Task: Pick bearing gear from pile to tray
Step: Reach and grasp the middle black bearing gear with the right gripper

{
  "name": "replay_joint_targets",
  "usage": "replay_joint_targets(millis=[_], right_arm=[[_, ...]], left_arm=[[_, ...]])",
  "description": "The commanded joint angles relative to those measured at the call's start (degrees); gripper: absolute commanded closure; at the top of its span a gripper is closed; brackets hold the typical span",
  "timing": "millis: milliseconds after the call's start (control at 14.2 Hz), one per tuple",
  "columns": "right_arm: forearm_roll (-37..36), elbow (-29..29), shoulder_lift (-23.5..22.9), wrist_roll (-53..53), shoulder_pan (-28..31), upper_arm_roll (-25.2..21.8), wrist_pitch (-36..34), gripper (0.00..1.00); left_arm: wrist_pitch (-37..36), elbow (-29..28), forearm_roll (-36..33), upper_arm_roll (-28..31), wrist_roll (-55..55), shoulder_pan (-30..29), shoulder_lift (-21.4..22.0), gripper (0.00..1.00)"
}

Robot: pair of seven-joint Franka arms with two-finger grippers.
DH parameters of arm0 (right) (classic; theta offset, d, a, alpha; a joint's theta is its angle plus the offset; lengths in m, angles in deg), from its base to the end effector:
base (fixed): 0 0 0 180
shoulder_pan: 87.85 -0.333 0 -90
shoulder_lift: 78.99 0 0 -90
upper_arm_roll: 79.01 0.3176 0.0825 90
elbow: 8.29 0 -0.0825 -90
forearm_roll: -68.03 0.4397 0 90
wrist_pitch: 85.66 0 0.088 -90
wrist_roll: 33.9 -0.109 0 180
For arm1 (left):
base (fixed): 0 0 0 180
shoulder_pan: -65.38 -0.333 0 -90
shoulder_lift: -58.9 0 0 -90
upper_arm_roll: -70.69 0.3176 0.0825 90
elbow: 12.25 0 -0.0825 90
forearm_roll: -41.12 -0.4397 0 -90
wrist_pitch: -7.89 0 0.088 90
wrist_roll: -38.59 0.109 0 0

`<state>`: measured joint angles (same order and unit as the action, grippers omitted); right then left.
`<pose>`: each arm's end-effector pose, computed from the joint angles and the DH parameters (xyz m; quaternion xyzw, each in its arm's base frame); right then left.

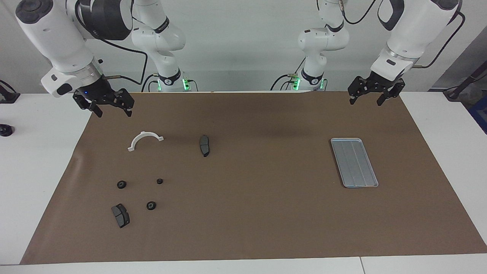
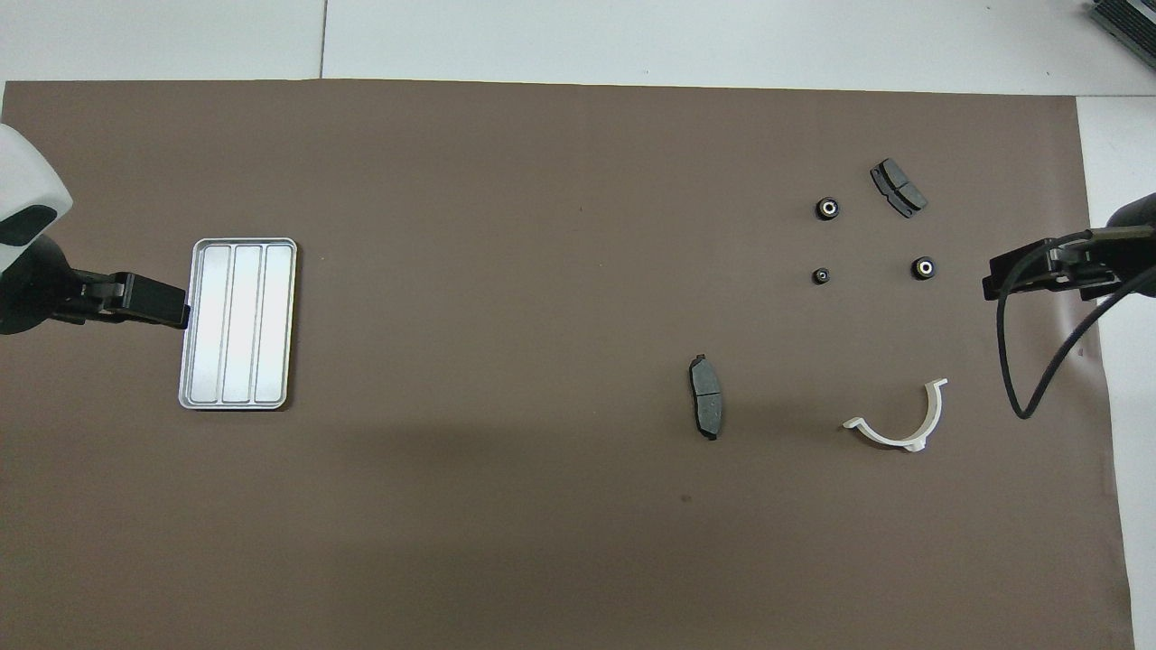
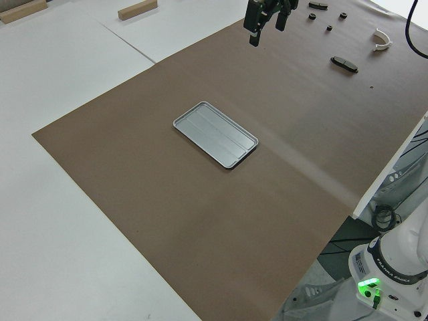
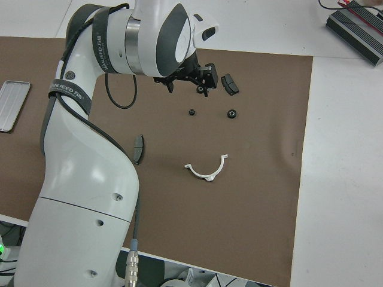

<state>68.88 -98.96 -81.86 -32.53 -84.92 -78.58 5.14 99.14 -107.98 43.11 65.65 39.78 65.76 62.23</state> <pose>0.6244 -0.0258 0.5882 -0.9996 0.0101 0.0236 0.0084 0.5894 -0.0610 0.6080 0.9982 -0.0570 -0.0107 0.0144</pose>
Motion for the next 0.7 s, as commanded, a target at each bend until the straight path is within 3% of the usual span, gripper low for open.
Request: replay_joint_targets(millis=[0,281,632], right_arm=[[0.6,-2.4,1.7,1.1,0.5,0.3,1.0,0.0],[0.7,-3.5,2.2,2.6,0.7,0.4,2.4,0.0],[0.9,-9.9,3.0,3.5,0.2,0.4,9.8,0.0]], left_arm=[[-0.3,-1.4,-0.5,-0.3,0.5,-0.6,1.3,0.0],[-0.2,-1.4,-0.5,-0.3,0.5,-0.6,1.3,0.0],[-0.2,-1.4,-0.5,-0.3,0.5,-0.6,1.3,0.0]])
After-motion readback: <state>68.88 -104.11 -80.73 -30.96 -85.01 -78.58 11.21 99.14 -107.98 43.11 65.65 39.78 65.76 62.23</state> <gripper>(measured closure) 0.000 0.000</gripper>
